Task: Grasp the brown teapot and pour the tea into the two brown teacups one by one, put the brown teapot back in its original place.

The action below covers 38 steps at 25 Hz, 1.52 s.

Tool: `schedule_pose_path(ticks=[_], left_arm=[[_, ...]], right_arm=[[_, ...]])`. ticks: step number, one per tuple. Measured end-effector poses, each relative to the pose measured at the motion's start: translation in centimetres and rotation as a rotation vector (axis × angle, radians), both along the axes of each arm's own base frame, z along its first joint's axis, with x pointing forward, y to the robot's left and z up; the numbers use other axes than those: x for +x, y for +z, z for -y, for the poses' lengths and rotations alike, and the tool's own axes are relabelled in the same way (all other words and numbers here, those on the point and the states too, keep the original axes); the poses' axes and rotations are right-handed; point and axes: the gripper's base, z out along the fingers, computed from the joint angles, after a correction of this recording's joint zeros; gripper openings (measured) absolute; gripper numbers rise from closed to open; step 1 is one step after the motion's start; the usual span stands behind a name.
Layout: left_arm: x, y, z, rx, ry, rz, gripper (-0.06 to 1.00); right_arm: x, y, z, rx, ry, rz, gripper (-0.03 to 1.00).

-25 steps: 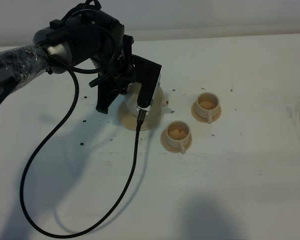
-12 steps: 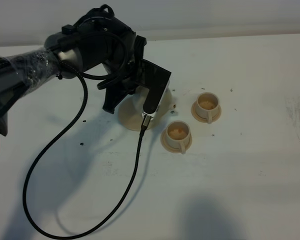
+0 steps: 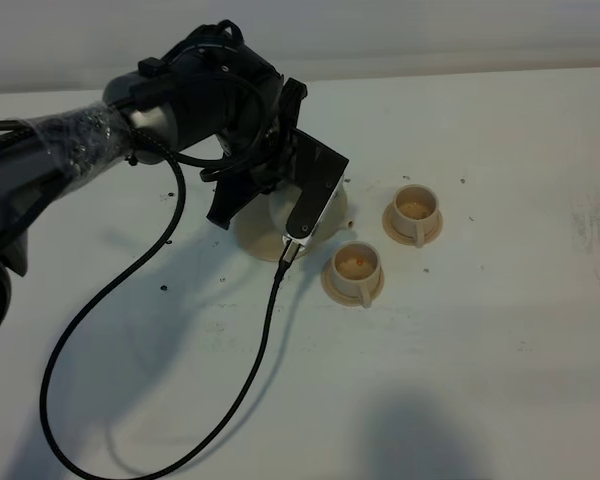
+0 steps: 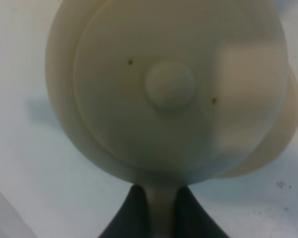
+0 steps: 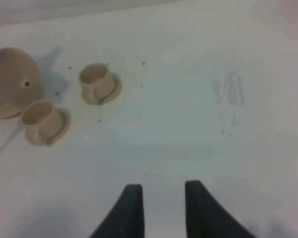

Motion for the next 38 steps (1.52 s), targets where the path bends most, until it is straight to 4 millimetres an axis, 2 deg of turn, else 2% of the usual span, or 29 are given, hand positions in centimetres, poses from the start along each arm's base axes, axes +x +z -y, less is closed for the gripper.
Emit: schedule_pose_path(ticks=[5,38], left_arm=[[-0.2,-1.0,0.6,0.053,-0.041,0.008,0.11],[-0.9,-0.7,2.5,0.149,-0.198,0.105,0.11]], right_arm=[[0.0,0.0,0.0,0.0,0.0,0.0,0.23],[0.0,0.0,0.0,0.0,0.0,0.0,0.23]])
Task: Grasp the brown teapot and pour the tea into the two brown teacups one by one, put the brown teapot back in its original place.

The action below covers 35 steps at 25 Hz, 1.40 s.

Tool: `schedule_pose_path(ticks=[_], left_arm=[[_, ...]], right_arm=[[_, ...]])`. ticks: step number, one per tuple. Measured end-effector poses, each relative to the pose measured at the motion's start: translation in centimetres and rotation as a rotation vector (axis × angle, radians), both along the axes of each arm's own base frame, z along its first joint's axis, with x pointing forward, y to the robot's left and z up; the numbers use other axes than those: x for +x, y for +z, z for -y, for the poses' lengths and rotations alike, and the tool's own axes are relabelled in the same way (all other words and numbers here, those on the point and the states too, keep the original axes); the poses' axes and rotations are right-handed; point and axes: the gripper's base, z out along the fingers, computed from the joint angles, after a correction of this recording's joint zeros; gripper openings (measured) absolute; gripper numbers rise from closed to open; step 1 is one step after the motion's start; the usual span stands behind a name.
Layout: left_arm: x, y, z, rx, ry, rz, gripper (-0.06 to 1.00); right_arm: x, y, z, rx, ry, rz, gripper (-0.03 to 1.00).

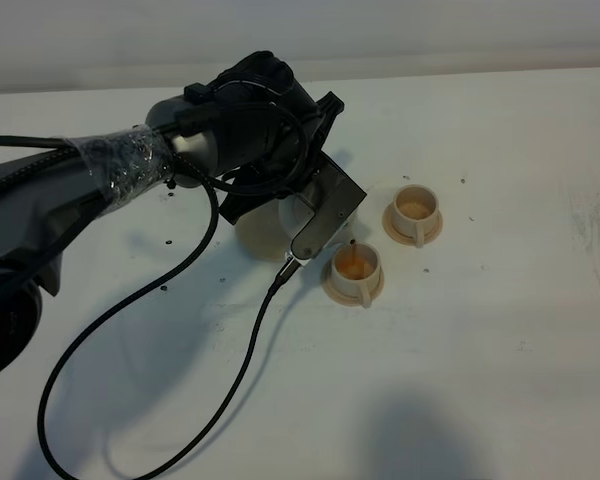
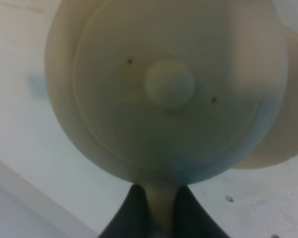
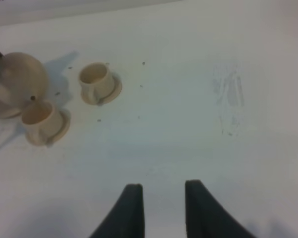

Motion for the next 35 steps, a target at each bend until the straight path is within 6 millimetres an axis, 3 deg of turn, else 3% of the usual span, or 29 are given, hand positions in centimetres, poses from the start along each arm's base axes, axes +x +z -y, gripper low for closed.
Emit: schedule_pose_path(ticks=[35], left_arm=[[-0.7,0.5,1.6,0.099,-0.102,0.108,0.11]], right_arm=[[0.0,0.0,0.0,0.0,0.0,0.0,0.23]])
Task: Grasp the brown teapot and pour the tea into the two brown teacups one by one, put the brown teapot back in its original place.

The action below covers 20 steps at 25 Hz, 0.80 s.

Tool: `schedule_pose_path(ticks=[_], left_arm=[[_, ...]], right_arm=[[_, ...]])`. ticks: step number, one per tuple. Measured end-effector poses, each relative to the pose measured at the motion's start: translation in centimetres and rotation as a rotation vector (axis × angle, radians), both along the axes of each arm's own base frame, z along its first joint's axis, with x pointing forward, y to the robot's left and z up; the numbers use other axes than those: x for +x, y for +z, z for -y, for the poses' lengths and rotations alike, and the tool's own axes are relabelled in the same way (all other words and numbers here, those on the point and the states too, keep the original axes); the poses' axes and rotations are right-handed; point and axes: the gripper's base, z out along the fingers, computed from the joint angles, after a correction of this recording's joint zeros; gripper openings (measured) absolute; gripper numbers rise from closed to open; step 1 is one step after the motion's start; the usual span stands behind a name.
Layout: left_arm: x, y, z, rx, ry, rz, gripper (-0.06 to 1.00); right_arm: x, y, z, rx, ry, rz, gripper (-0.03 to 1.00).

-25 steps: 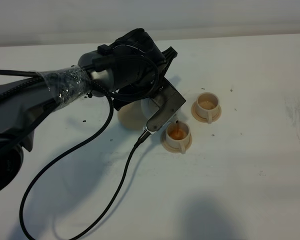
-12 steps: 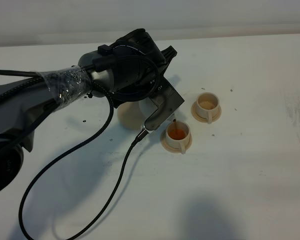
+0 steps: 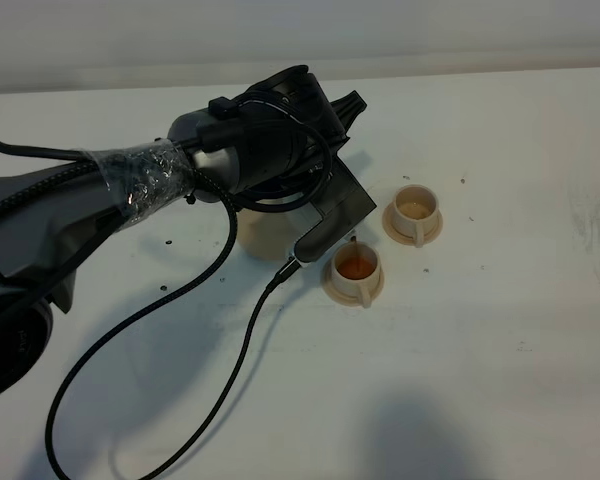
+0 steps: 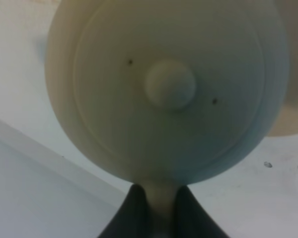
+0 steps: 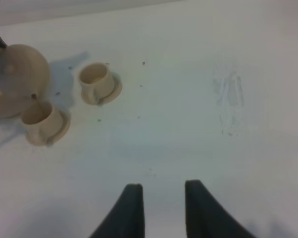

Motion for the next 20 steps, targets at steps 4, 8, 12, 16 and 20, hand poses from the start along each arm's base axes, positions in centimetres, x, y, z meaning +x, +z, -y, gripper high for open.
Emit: schedule_pose_path(ticks=[4,8,12,16,20], left_arm=[[-0.21,0.0,0.28,0.001,-0.008,0.001,0.11],[-0.37,0.06,0.54,0.01,-0.022,0.01,0.11],[-0.34,0.08,0.52,0.015,-0.025,0.015,0.11],[-0.33,0.09,0.52,0.015,-0.025,0.015,0.11],[-0.31,0.18,0.56,0.033,-0.039,0.03,0.11]], right_arm=[[0.0,0.0,0.0,0.0,0.0,0.0,0.23],[0.0,0.0,0.0,0.0,0.0,0.0,0.23],[0.0,0.0,0.0,0.0,0.0,0.0,0.23],[0.0,0.0,0.0,0.0,0.0,0.0,0.23],[0.0,0.0,0.0,0.0,0.0,0.0,0.23]])
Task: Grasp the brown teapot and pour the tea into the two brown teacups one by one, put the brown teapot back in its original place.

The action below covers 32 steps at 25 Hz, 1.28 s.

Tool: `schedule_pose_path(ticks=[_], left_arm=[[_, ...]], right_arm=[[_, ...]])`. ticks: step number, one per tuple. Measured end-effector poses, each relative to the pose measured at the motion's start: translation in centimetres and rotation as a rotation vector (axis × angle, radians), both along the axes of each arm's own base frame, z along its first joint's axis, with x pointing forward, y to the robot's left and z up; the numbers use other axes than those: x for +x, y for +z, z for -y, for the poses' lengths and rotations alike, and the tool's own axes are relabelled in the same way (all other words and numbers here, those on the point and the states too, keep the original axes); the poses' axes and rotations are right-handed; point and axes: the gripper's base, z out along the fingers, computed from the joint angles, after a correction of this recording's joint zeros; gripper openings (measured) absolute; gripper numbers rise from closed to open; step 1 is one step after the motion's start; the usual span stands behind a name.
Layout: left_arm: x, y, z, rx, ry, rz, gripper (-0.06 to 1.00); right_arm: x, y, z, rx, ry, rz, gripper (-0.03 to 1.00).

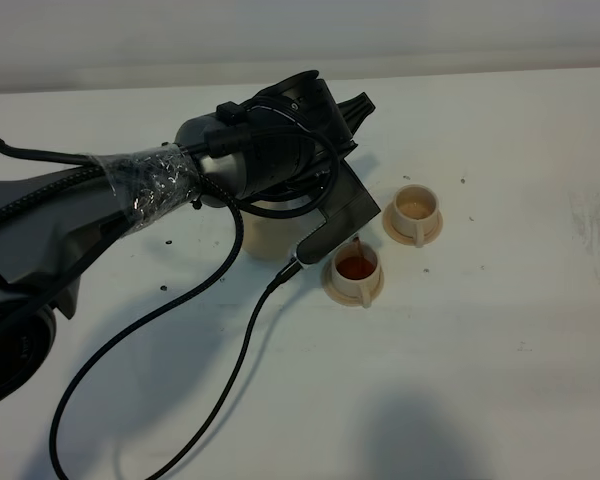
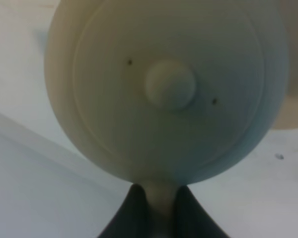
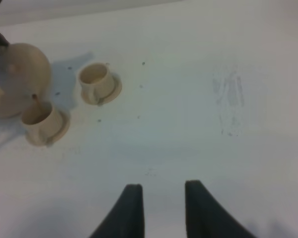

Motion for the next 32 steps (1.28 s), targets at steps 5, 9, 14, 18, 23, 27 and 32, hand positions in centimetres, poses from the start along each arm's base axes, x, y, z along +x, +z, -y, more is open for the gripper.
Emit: schedule_pose_path(ticks=[5,9,14,18,23,27,32], left_arm=[[-0.22,0.11,0.39,0.017,-0.024,0.018,0.11],[-0.32,0.12,0.58,0.014,-0.032,0.021,0.11],[-0.31,0.13,0.58,0.016,-0.033,0.022,0.11],[-0.31,0.13,0.58,0.024,-0.044,0.021,0.11],[-0.25,0.18,0.54,0.036,-0.053,0.029,0.11],[-0.22,0.21,0.52,0.042,-0.056,0.034,0.11],[-0.21,0.21,0.52,0.043,-0.057,0.035,0.11]], right_arm=[[0.0,0.0,0.0,0.0,0.0,0.0,0.23],[0.0,0.0,0.0,0.0,0.0,0.0,0.23],[0.0,0.0,0.0,0.0,0.0,0.0,0.23],[0.0,0.0,0.0,0.0,0.0,0.0,0.23],[0.0,0.0,0.0,0.001,0.0,0.0,0.23],[0.0,0.0,0.0,0.0,0.0,0.0,0.23],[0.0,0.0,0.0,0.0,0.0,0.0,0.23]])
